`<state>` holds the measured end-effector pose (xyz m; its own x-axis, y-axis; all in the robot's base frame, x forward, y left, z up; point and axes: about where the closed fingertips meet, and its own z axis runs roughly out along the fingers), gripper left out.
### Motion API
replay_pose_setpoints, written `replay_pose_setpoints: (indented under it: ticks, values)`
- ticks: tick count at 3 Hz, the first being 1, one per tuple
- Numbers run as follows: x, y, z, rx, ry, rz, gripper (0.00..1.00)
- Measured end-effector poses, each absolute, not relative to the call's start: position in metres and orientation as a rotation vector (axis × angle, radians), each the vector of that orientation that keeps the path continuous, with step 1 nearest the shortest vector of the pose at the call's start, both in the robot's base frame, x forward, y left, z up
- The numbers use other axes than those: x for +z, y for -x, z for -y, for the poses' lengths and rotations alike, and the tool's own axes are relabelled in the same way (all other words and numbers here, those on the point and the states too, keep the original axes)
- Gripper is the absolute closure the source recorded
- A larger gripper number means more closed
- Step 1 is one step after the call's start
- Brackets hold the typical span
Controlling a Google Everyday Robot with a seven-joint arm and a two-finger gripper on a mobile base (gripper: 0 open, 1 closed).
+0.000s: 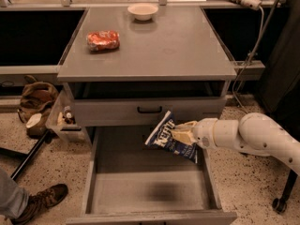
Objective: Pick blue chip bag from middle drawer and place on counter
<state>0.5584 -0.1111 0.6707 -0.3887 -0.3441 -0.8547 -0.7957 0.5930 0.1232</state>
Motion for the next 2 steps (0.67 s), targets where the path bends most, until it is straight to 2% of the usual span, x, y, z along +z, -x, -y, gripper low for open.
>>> replay_pose_setpoints:
  ticks: [1, 2]
  values:
    - [0.716, -0.555, 0.114, 0.596, 0.894, -1.908, 1.00]
    - [0.823, -0.550, 0.109, 0.500, 0.917, -1.775, 1.00]
